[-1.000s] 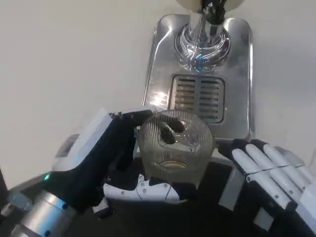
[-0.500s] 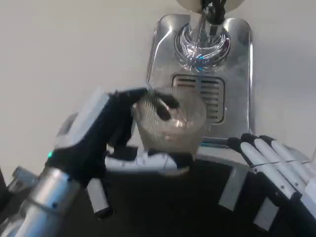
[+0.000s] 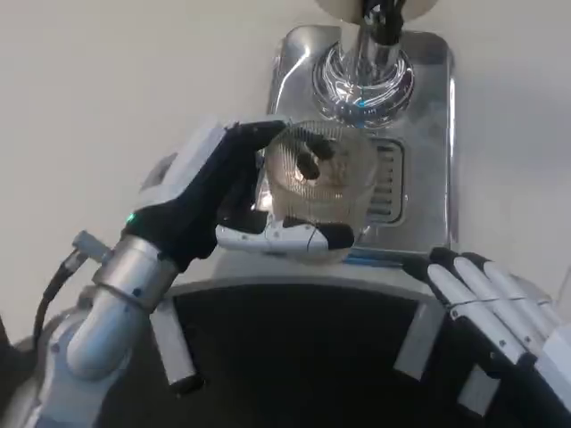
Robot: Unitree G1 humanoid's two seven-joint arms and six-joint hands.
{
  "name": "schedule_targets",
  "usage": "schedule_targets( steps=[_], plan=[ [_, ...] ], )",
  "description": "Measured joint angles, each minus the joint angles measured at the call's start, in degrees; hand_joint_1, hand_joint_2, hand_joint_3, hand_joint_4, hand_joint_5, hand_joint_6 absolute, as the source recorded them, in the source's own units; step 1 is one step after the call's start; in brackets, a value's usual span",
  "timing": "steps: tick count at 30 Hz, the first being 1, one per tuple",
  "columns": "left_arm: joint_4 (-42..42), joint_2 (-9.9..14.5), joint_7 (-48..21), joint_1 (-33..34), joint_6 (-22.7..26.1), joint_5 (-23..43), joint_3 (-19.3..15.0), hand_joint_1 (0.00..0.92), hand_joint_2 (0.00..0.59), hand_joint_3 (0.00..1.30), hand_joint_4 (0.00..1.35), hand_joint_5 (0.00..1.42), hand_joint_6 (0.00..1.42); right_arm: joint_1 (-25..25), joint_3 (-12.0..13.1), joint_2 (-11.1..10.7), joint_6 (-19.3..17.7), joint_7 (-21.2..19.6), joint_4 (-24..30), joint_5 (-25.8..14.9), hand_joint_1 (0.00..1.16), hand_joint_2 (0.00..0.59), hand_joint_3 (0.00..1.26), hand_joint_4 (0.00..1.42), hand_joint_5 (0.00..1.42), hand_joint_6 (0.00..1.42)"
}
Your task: Grasp the cup under the faucet to collect the drink, then remove the cup.
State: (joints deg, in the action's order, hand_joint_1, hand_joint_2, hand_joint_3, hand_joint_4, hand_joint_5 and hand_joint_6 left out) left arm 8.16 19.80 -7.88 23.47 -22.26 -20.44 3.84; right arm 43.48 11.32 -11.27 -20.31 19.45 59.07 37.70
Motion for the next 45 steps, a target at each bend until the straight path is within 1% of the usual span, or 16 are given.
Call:
schedule_targets(
  steps=[4, 6, 11, 15, 17, 22, 28, 34, 40, 42, 44, 45],
  plan=[
    [5.36, -0.60, 0.62, 3.27, -0.96, -0.41, 1.55, 0.684, 0.081, 1.09, 1.27, 1.38, 1.42, 1.56, 0.45, 0.56, -0.52, -0.02, 0.00, 0.10, 0.70, 0.331, 0.06, 0.00, 0.00, 0.06],
    [7.28, -1.02, 1.19, 4.74, -1.21, -0.40, 1.76, 0.685, 0.082, 1.09, 1.27, 1.38, 1.42, 1.87, 0.87, 0.69, -0.94, -0.02, 0.01, 0.10, 0.70, 0.331, 0.06, 0.00, 0.00, 0.06],
    [11.13, -2.75, 3.92, 6.92, -2.16, -0.83, 2.69, 0.686, 0.084, 1.09, 1.27, 1.38, 1.42, 1.97, 1.88, 1.73, -1.83, -0.03, 0.01, 0.01, 0.70, 0.335, 0.06, 0.00, 0.00, 0.06],
    [15.30, -4.08, 5.60, 8.61, -2.48, -1.64, 3.58, 0.687, 0.085, 1.08, 1.27, 1.38, 1.42, 2.09, 1.88, 2.09, -2.62, -0.03, 0.02, 0.01, 0.70, 0.335, 0.07, 0.00, 0.00, 0.06],
    [18.88, -4.73, 7.18, 10.55, -2.77, -2.21, 3.78, 0.687, 0.085, 1.09, 1.26, 1.38, 1.42, 2.26, 1.69, 2.67, -2.78, -0.03, 0.02, 0.02, 0.70, 0.337, 0.07, 0.00, 0.00, 0.06],
    [23.75, -4.76, 9.14, 13.58, -3.65, -2.61, 4.04, 0.693, 0.083, 1.08, 1.26, 1.38, 1.42, 2.43, 1.51, 3.89, -3.61, -0.03, 0.02, 0.12, 0.69, 0.340, 0.07, 0.00, 0.00, 0.06],
    [31.20, -4.67, 11.79, 18.00, -4.96, -2.63, 4.14, 0.706, 0.085, 1.08, 1.25, 1.38, 1.42, 3.23, 2.77, 5.50, -4.35, -0.12, 0.03, 0.24, 0.69, 0.338, 0.07, 0.00, 0.00, 0.06],
    [36.64, -4.77, 13.43, 21.82, -6.43, -2.86, 5.07, 0.712, 0.086, 1.08, 1.25, 1.38, 1.42, 3.77, 2.49, 6.97, -5.08, -0.13, 0.03, 1.25, 0.68, 0.337, 0.06, 0.00, 0.00, 0.06],
    [40.14, -5.22, 14.72, 24.29, -7.35, -2.94, 6.28, 0.714, 0.086, 1.08, 1.25, 1.38, 1.42, 3.00, 2.48, 7.31, -5.15, -0.08, 0.04, 1.30, 0.68, 0.336, 0.07, 0.00, 0.00, 0.06],
    [41.00, -5.74, 15.57, 24.63, -7.59, -2.96, 6.61, 0.715, 0.086, 1.08, 1.25, 1.36, 1.42, 2.52, 2.55, 7.31, -4.83, -0.01, 0.04, 1.30, 0.67, 0.336, 0.07, 0.00, 0.00, 0.06],
    [42.04, -6.26, 16.35, 25.41, -7.81, -3.29, 7.25, 0.704, 0.095, 1.06, 1.22, 1.35, 1.42, 2.19, 2.71, 7.30, -4.46, 0.04, 0.04, 1.30, 0.67, 0.336, 0.07, 0.00, 0.00, 0.06],
    [42.46, -6.37, 16.44, 25.88, -8.09, -3.78, 7.68, 0.694, 0.104, 1.04, 1.19, 1.34, 1.42, 2.02, 2.74, 7.30, -4.41, 0.07, 0.03, 1.30, 0.67, 0.336, 0.07, 0.00, 0.00, 0.06]
  ],
)
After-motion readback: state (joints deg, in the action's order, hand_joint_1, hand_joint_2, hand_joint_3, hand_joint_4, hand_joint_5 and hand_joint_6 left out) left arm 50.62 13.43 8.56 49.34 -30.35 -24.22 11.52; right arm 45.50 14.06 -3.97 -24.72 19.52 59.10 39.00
